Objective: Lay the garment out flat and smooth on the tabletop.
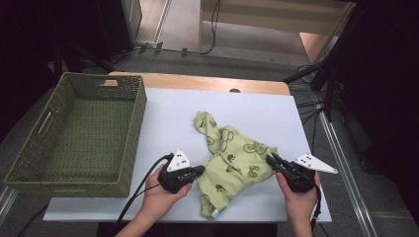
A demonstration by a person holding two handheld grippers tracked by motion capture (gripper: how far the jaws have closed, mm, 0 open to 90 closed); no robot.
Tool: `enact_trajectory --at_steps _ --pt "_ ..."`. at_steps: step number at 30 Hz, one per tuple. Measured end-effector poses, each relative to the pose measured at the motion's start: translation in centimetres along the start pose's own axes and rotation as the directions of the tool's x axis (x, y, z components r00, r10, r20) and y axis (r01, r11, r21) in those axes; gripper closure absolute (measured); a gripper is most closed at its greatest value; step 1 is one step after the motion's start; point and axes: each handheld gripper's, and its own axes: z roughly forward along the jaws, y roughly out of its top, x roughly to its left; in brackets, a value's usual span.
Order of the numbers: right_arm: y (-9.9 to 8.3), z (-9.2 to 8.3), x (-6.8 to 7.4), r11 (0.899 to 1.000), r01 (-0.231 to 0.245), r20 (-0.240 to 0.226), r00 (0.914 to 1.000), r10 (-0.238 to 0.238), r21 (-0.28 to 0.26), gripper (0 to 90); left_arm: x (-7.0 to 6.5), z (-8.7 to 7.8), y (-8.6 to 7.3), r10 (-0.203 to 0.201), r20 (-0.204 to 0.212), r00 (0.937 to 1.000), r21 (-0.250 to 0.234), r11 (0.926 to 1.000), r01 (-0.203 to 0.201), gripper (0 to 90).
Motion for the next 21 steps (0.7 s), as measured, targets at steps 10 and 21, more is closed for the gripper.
enact_trajectory --at_steps 10,21 --pt "5.4 -0.2 0.9 0.994 0.047 -0.051 0.9974 -0.052 -0.099 76.7 2.9 -2.8 3.6 -0.051 -0.116 0.9919 -0.117 0.9924 0.038 88.6" --pt "9.4 7.6 0.1 1.0 0.021 -0.009 0.9997 -0.021 -0.003 23.8 5.8 -0.3 4.1 -0.186 -0.229 0.9556 -0.09 0.9815 0.169 46.3"
